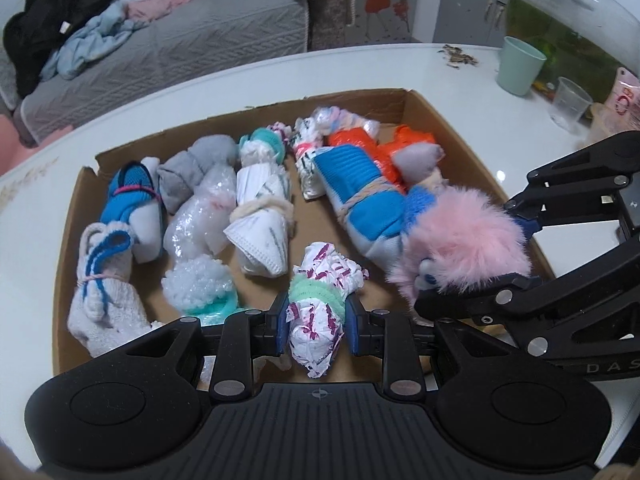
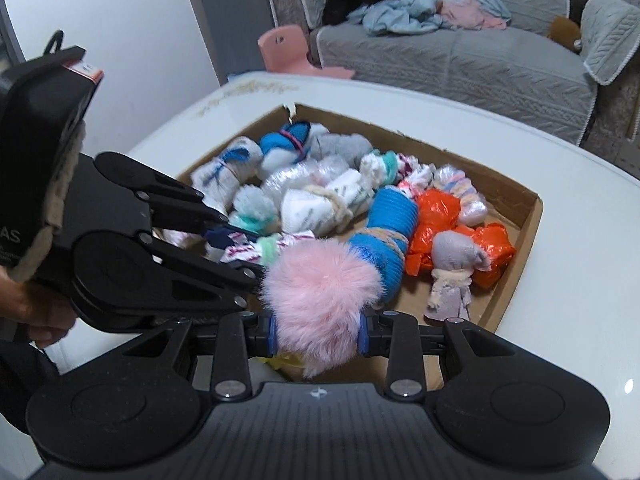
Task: Organize objects
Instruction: 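Lower both held bundles into the box and open both grippers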
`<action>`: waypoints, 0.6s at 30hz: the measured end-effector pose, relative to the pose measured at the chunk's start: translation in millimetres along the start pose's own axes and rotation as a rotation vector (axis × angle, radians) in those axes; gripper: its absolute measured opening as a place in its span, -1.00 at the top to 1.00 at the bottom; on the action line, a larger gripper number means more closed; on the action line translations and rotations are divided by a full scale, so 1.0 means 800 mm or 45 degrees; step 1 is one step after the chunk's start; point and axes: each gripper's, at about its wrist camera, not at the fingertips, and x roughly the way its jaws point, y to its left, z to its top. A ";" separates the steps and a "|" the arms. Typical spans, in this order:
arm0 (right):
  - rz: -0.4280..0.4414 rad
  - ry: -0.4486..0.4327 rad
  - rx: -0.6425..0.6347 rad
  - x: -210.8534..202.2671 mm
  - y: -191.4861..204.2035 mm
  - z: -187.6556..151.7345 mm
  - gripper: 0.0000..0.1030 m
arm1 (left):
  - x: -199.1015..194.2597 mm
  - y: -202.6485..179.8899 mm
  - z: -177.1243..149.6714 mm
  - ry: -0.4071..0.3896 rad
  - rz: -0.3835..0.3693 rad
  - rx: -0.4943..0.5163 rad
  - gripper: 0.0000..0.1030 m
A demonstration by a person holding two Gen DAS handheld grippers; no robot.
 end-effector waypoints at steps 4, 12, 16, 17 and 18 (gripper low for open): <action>-0.035 0.035 -0.007 0.011 -0.007 -0.002 0.39 | 0.011 -0.001 0.001 0.006 0.006 -0.025 0.36; -0.158 0.073 -0.002 0.018 -0.023 -0.006 0.39 | 0.024 -0.018 0.003 0.004 0.000 -0.035 0.36; -0.194 0.109 -0.028 0.025 -0.023 -0.011 0.39 | 0.027 -0.027 0.004 -0.006 0.014 -0.029 0.35; -0.199 0.116 -0.034 0.026 -0.023 -0.012 0.39 | 0.027 -0.029 0.005 -0.008 0.016 -0.027 0.35; -0.206 0.122 -0.041 0.026 -0.023 -0.012 0.39 | 0.028 -0.031 0.005 -0.010 0.015 -0.029 0.35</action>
